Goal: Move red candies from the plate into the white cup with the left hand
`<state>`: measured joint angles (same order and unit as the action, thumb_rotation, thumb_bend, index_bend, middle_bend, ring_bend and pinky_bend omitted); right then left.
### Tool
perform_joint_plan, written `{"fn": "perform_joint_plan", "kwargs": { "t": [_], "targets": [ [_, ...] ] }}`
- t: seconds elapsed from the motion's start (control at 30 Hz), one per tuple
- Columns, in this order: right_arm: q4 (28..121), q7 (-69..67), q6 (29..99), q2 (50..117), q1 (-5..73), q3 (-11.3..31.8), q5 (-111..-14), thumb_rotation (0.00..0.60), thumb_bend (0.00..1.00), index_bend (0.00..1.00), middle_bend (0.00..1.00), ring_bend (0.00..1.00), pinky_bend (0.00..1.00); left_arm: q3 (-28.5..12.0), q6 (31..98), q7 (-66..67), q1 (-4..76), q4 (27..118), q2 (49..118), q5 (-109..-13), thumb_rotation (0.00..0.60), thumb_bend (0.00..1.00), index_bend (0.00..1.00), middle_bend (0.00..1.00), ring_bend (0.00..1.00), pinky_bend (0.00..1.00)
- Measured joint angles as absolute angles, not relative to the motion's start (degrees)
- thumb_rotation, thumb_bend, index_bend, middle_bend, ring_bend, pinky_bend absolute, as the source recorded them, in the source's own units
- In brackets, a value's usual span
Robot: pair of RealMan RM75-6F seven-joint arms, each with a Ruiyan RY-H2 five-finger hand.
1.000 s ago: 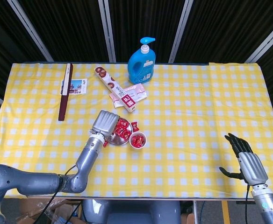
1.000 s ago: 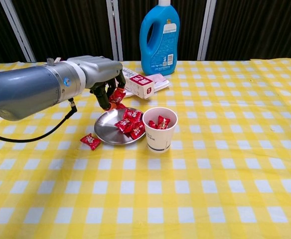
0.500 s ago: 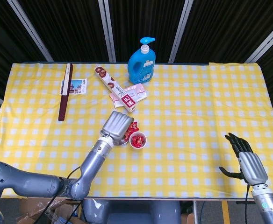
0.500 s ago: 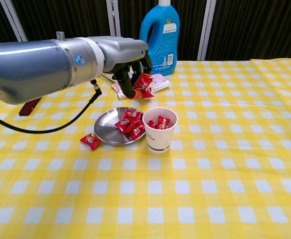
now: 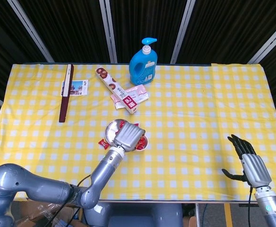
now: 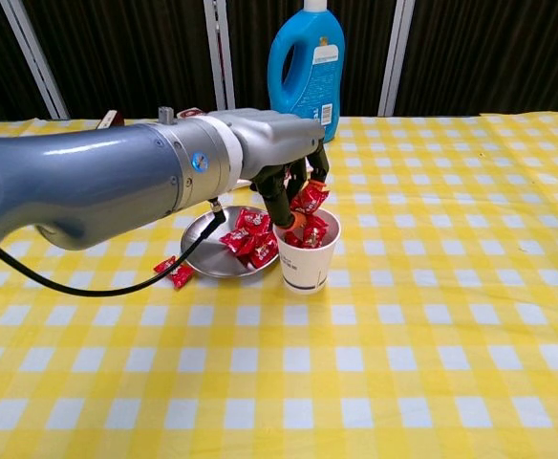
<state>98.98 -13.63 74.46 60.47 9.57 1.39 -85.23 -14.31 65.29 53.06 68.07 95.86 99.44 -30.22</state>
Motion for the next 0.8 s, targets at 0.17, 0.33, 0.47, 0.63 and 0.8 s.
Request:
{"fn": "perform_joint_plan", "kwargs": {
  "t": [0.17,0.33,0.47,0.63,0.8],
  "targets": [
    [98.98,-13.57,74.46,60.48,9.6,1.37,-85.32,0.6,0.28,0.0,0.0,0.0,0.0,-14.17,64.26,52.42,68.38,93.28,101.01,-29.62,0.6,0.31,0.47,0.55,0.82,0.89],
    [98.96,-13.63,74.41,60.47,9.62,1.37,-85.28,0.6,0.28,0.0,0.0,0.0,0.0,-14.07,63.46,51.78,68.5,92.7,101.29,-29.71,0.6,0.3,0.43,0.51,0.82,0.89],
    [98.96,-13.58,74.46,60.47,9.61,1.35,-85.36,0.6,0.28,0.0,0.0,0.0,0.0,-14.01,63.4,51.28,68.28,92.99,100.94,-30.1,0.6,0.3,0.41,0.47,0.82,0.89],
    [98.94,-13.58,74.54,60.49,9.57,1.37,-85.32,0.6,0.28,0.0,0.0,0.0,0.0,-14.44,63.95,49.8,67.64,94.02,100.05,-31.17,0.6,0.3,0.38,0.43,0.82,0.89],
    [98.94,-13.51,74.62,60.5,9.55,1.38,-85.34,0.6,0.28,0.0,0.0,0.0,0.0,-15.12,64.95,47.72,66.51,95.65,98.4,-32.94,0.6,0.3,0.36,0.4,0.81,0.89]
  ]
}}
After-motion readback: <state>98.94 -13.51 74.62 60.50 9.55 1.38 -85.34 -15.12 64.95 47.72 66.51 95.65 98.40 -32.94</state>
